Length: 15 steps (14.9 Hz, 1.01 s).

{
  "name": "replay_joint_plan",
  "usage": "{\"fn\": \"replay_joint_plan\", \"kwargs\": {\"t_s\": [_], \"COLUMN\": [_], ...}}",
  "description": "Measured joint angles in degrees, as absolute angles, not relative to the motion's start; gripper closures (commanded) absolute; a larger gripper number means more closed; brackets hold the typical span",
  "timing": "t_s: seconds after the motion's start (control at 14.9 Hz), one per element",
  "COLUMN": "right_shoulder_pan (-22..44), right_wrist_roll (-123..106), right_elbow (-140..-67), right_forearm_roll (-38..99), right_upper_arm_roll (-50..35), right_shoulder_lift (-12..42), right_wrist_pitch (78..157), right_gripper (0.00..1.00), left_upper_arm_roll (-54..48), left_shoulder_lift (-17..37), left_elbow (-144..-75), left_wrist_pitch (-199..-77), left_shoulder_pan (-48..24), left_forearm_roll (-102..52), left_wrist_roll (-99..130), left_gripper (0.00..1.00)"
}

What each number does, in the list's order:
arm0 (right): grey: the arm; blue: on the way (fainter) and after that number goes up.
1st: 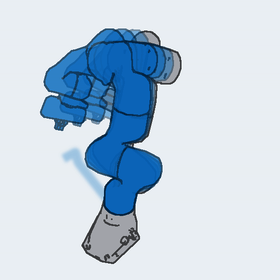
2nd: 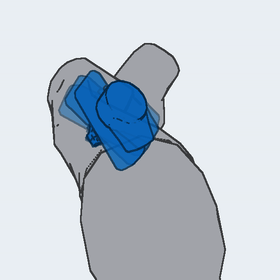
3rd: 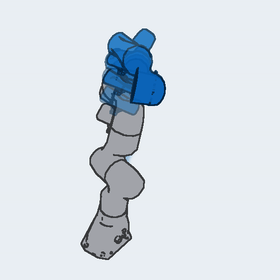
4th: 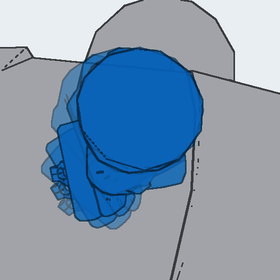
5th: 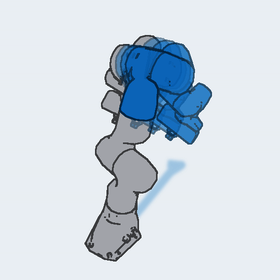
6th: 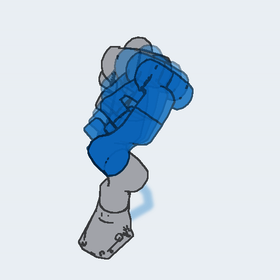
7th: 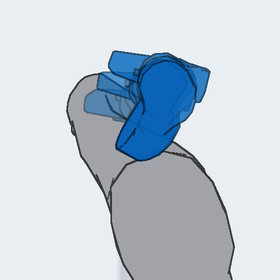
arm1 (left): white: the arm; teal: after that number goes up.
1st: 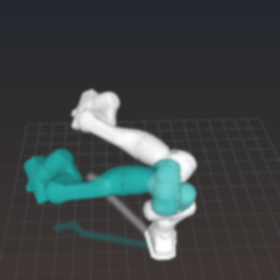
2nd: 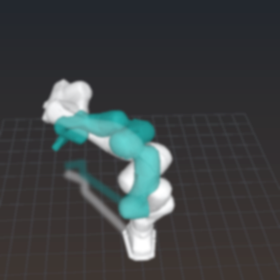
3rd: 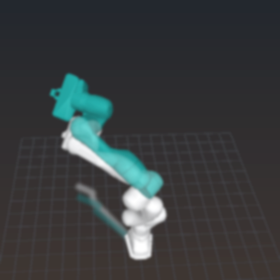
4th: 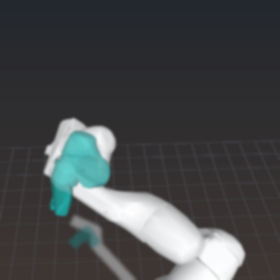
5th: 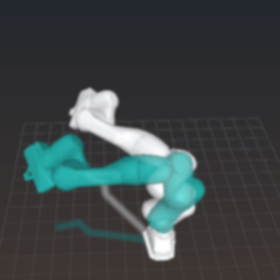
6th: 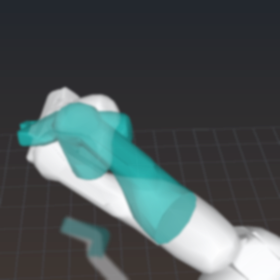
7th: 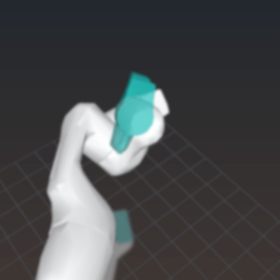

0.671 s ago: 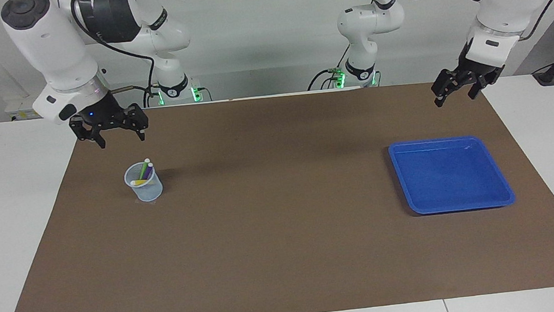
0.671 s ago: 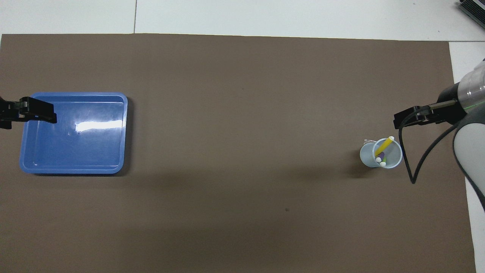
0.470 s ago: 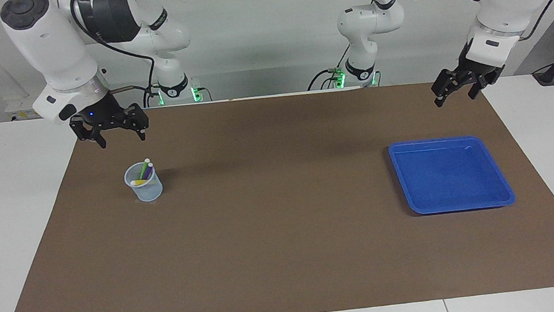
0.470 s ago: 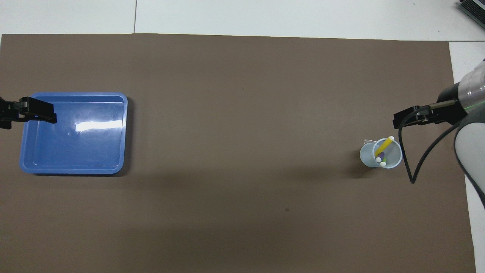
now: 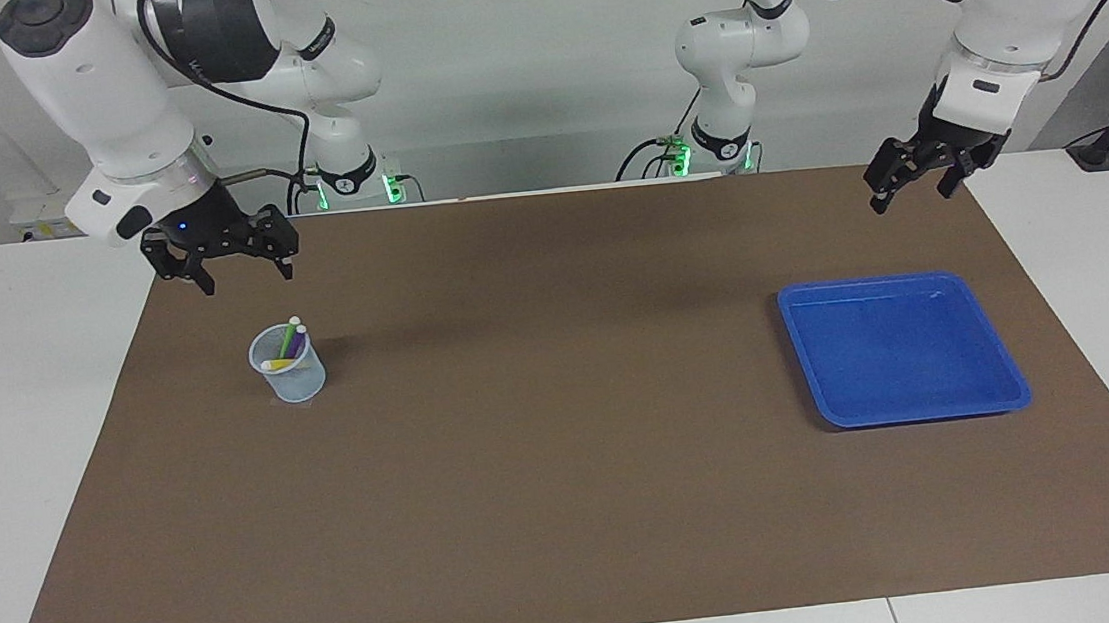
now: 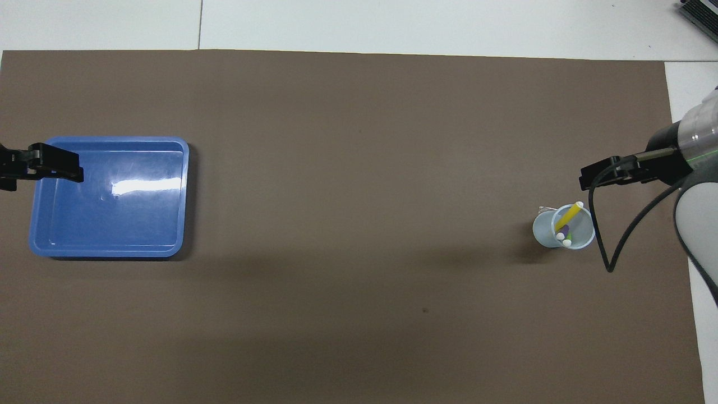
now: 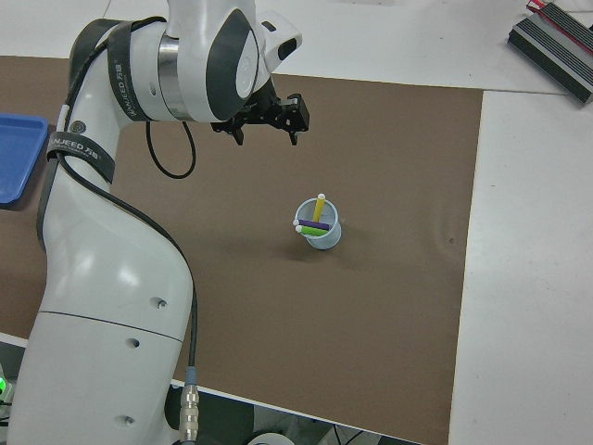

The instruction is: Right arm passes pens to left for tray arrangement

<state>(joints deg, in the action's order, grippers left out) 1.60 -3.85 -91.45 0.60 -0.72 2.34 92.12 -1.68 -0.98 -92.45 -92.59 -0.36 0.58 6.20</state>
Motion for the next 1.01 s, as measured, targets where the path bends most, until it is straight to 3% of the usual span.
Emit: {"fn": "replay_joint_plan", "kwargs": {"t_s": [0.74, 1.01], "right_shoulder_pan": [1.7, 1.6], "right_wrist_roll": [-5.0, -11.7], "right_elbow": [-91.6, -97.3], "right_forearm_roll": [0.6, 0.6], "right_upper_arm_roll": [0.5, 0.5], "right_shoulder_lift": [1.8, 0.6], "right_wrist_pitch": [92.0, 99.6], "right_gripper": [0.0, 0.0], "left_upper_arm_roll": [-1.9, -1.9], "left_shoulder_lift": [-1.1, -1.3], "left_elbow": [-92.4, -92.4], "left_wrist_pitch": [-92.7, -92.7], "left_shoulder_pan": [-0.4, -0.4], "left_forearm_roll": [0.5, 0.5], "left_wrist_roll": [6.2, 6.2], "left_gripper": [0.0, 0.0]}}
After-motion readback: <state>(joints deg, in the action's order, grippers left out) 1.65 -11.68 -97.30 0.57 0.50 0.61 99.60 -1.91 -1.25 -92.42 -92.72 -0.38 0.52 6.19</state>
